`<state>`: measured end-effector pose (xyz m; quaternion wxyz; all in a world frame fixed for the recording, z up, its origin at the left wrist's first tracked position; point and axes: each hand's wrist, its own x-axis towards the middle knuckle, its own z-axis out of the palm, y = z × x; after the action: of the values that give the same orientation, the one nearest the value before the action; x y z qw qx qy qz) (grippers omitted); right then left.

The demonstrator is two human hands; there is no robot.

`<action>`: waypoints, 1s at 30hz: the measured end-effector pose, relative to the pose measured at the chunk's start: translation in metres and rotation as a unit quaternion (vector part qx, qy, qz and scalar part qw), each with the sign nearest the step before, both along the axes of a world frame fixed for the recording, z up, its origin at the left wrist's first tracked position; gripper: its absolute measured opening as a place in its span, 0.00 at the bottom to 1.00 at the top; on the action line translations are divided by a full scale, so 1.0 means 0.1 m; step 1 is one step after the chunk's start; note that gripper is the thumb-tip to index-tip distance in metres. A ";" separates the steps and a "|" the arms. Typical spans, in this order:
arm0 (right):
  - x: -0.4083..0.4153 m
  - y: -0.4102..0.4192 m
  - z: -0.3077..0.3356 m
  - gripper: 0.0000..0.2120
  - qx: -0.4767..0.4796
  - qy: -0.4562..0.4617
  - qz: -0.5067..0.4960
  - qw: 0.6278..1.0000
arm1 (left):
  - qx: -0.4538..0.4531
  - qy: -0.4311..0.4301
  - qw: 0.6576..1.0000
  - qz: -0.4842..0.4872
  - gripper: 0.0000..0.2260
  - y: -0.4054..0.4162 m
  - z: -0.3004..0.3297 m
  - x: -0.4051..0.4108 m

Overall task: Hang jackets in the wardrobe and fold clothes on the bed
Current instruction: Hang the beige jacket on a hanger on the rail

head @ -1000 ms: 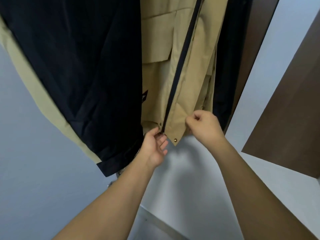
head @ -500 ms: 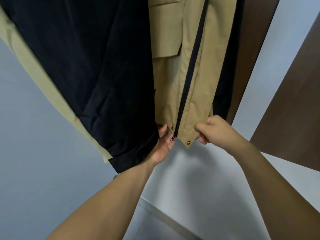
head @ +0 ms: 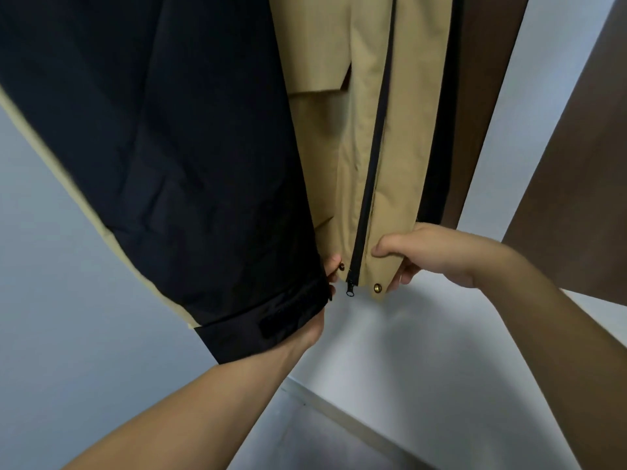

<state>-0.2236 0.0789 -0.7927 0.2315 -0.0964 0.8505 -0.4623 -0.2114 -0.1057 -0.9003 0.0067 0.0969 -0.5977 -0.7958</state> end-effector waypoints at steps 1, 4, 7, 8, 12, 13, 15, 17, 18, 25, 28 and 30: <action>0.02 -0.02 0.04 0.16 0.004 -0.016 0.023 1.000 | 0.018 -0.034 0.999 -0.005 0.02 0.00 0.02 0.05; 0.08 -0.13 0.15 0.19 0.013 -0.026 0.054 0.998 | 0.072 -0.076 0.994 0.024 0.03 0.09 0.13 0.18; 0.10 -0.27 0.20 0.21 0.039 -0.009 0.033 0.999 | 0.068 -0.105 0.987 0.105 0.06 0.25 0.24 0.33; 0.10 -0.29 0.20 0.22 0.047 -0.006 0.032 0.998 | 0.081 -0.112 0.983 0.123 0.05 0.32 0.28 0.40; 0.09 -0.23 0.23 0.22 0.111 0.013 0.023 0.993 | 0.162 -0.092 0.957 0.225 0.05 0.65 0.39 0.66; 0.07 -0.18 0.23 0.22 0.124 0.021 0.014 0.992 | 0.168 -0.073 0.953 0.240 0.05 0.74 0.44 0.74; 0.01 -0.08 0.24 0.23 0.124 0.021 -0.009 0.992 | 0.158 -0.041 0.962 0.220 0.07 0.91 0.47 0.81; 0.01 0.05 0.25 0.23 0.117 0.016 -0.011 0.993 | 0.153 -0.031 0.967 0.200 0.07 1.05 0.55 0.92; 0.01 0.11 0.25 0.23 0.112 0.015 -0.011 0.994 | 0.153 -0.029 0.968 0.197 0.07 1.09 0.57 0.93; 0.05 0.20 0.24 0.25 0.053 0.008 -0.004 0.999 | 0.093 0.006 0.979 0.180 0.04 1.04 0.59 1.05; 0.08 0.18 0.23 0.23 0.025 0.005 0.001 1.000 | 0.026 0.027 0.988 0.151 0.04 0.98 0.54 1.07; 0.09 0.16 0.23 0.27 0.018 0.006 0.012 1.000 | -0.013 0.039 0.990 0.133 0.04 0.96 0.52 1.08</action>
<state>-0.2143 0.0947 -0.7693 0.2333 -0.1055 0.8587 -0.4439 -0.1038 -0.0095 -0.8481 0.1370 0.1440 -0.5892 -0.7832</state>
